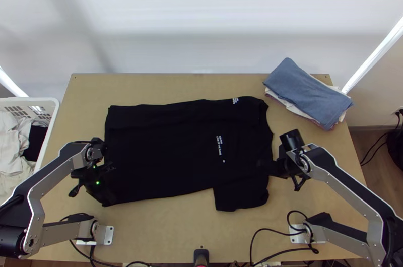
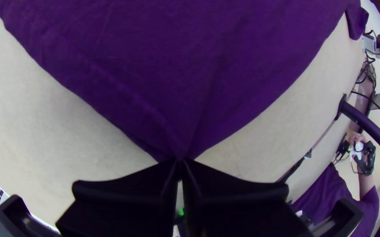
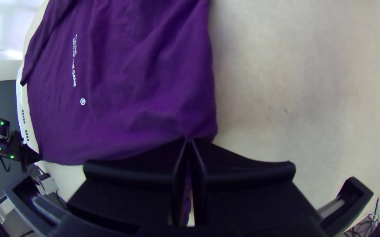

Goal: Fold the t-shirt

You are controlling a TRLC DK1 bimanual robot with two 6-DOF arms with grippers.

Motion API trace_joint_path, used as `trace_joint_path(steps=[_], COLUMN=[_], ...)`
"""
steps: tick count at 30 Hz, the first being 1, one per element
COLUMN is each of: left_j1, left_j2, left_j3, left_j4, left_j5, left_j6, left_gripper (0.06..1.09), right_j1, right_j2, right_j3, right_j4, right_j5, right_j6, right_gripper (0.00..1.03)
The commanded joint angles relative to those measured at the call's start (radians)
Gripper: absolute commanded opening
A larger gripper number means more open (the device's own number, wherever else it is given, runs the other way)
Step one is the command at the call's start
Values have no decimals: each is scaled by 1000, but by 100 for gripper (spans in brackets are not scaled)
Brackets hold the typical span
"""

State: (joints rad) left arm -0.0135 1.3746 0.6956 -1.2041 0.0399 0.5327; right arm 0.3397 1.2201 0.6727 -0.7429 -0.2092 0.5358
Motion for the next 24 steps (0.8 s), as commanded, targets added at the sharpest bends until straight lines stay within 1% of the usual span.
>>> trace_joint_path(steps=[1, 6, 9, 11, 15, 18, 24], left_j1=[63, 196, 242, 248, 245, 245, 247], left_j2=[9, 27, 34, 27, -3, -9, 27], left_j3=[-2, 58, 96, 133, 214, 292, 398], left_j4=[-3, 8, 23, 21, 1, -3, 6], left_j5=[-12, -11, -9, 2, 74, 133, 170], left_j6=[44, 102, 121, 108, 66, 20, -37], left_gripper=[10, 10, 10, 10, 10, 10, 10], right_j1=[-53, -142, -149, -137, -70, -54, -42], right_j2=[-28, -50, -62, -82, -111, -125, -110], right_j3=[-27, -39, -30, -12, 62, 131, 275], right_j4=[-21, -39, -62, -76, -131, -158, -174], right_j5=[14, 19, 19, 19, 17, 17, 19], right_j6=[-51, -122, -126, -120, -79, -69, -71], right_gripper=[3, 3, 3, 3, 3, 3, 3])
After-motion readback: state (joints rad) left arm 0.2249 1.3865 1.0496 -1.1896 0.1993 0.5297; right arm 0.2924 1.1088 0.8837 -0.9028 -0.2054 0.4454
